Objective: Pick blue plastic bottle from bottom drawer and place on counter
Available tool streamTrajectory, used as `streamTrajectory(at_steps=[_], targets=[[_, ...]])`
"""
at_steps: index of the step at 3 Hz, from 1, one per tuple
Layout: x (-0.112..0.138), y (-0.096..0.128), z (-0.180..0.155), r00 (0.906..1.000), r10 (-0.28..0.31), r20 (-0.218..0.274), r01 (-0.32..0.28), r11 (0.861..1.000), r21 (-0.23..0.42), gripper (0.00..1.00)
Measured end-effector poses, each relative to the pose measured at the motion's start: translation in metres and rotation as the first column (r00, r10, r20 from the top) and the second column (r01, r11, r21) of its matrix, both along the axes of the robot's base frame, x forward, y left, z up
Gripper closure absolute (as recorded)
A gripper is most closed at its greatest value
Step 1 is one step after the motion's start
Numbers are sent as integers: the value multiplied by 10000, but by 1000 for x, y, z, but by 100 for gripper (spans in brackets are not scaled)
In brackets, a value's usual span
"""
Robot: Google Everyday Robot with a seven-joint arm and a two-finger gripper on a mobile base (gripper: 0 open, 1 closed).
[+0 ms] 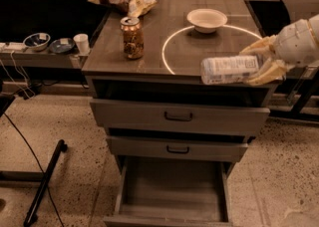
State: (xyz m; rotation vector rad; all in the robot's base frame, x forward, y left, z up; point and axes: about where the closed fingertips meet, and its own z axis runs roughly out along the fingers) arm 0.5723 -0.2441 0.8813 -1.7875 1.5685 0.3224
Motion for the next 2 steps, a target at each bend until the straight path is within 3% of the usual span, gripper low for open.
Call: streamTrajectory(at_steps=[1, 2], targets=[[29, 17, 6, 9942, -121, -1070, 228, 9948, 995, 100], [54, 34, 5, 9701, -1120, -2154, 1451, 9788, 1445, 100]])
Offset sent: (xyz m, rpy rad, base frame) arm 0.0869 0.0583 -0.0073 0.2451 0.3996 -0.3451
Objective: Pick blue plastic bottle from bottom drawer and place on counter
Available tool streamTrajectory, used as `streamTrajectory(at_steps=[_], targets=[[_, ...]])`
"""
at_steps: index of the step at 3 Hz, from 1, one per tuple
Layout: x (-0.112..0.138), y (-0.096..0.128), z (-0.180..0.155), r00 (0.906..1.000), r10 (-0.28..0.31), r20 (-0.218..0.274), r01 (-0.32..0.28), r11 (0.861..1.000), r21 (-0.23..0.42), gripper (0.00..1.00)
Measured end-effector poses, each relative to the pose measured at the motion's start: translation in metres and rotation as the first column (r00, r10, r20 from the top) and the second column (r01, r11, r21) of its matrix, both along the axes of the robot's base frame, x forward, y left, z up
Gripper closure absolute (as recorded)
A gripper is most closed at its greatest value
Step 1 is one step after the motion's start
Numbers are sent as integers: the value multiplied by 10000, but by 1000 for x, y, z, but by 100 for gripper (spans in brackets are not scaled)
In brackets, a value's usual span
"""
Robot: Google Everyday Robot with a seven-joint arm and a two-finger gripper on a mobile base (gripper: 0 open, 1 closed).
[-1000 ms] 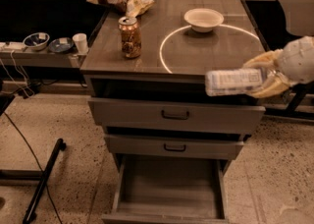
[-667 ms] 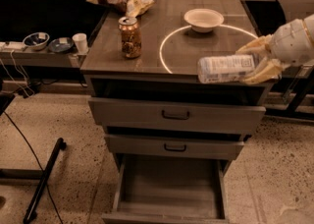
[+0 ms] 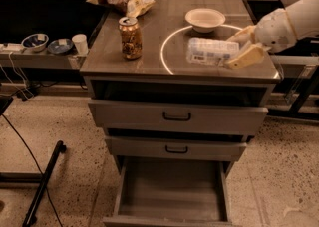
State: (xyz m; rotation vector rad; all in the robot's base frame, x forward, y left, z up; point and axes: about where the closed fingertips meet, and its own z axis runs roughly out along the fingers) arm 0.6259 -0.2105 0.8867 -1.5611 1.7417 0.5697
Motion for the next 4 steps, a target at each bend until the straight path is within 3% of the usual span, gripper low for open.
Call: streamTrajectory(at_steps=[1, 2, 3, 4], targets=[[20, 17, -4, 9902, -1267, -586, 1276, 9918, 113, 100], [45, 32, -20, 9614, -2633, -799, 2650, 9642, 117, 97], [59, 41, -27, 9382, -3361, -830, 3397, 9399, 337, 73], [62, 42, -27, 9362, -3423, -802, 3461, 9374, 391, 50]])
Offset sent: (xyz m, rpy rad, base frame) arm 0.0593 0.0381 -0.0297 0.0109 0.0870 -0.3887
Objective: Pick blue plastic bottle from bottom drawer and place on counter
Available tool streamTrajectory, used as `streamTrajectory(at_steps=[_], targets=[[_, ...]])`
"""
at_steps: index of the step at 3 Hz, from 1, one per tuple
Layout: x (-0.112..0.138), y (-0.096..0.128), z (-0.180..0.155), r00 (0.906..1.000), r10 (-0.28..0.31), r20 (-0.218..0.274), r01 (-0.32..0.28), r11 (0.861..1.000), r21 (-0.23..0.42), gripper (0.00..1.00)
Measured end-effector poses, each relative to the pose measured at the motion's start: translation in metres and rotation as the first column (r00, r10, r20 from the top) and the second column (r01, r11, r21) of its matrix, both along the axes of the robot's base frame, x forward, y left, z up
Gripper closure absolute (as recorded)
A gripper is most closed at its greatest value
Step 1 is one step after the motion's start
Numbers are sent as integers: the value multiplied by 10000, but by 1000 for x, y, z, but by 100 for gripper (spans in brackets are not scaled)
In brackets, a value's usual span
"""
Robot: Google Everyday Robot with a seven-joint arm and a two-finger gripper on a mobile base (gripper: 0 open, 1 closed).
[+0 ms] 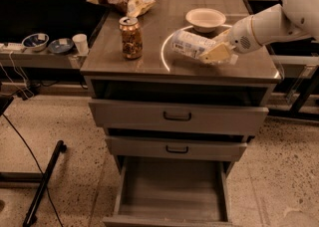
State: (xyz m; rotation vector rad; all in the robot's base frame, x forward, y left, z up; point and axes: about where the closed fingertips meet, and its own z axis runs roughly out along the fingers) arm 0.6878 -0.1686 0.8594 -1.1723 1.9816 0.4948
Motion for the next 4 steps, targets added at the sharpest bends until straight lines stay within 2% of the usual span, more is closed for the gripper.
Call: streamTrajectory(at_steps=[2, 4], targets=[[0, 0, 0, 10000, 0, 0, 0, 10000, 0, 4], [0, 0, 0, 10000, 2, 3, -2, 10000, -2, 0]])
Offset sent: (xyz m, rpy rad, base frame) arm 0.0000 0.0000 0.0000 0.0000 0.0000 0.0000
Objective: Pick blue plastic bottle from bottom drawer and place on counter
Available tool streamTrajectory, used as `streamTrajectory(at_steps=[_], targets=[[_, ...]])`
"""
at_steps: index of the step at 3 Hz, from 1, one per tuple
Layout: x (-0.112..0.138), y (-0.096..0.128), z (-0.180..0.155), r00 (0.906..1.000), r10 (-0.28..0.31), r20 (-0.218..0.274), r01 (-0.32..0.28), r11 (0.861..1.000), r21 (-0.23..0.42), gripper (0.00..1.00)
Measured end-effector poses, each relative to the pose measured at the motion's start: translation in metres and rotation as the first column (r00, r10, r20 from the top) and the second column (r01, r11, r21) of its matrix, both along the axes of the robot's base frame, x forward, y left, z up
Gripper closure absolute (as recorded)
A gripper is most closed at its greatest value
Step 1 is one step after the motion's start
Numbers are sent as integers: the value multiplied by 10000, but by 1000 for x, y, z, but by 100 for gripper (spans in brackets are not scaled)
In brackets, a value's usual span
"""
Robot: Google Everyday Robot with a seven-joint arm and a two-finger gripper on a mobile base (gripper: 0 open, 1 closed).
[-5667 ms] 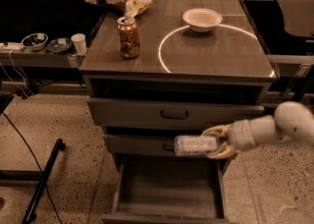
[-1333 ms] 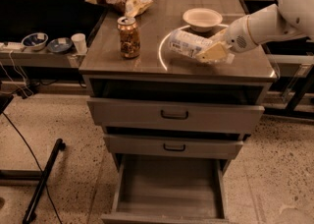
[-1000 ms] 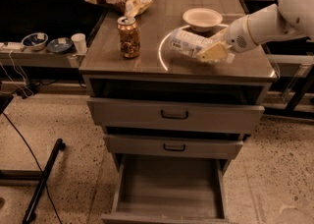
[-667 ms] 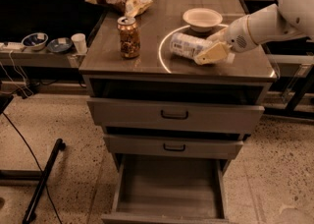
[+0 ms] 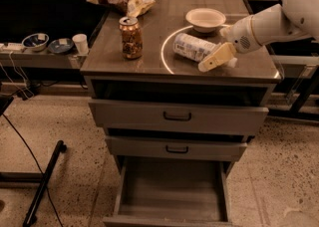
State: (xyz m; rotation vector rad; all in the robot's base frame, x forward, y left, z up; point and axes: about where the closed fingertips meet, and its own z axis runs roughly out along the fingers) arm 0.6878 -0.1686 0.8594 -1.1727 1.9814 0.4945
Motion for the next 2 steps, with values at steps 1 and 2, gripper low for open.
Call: streamTrajectory(at_steps=[1, 2], targets=[[-15, -19, 21, 9929, 230, 1167, -130, 9962, -859, 0], [-52, -46, 69, 9437, 638, 3245, -25, 9826, -1858, 0]])
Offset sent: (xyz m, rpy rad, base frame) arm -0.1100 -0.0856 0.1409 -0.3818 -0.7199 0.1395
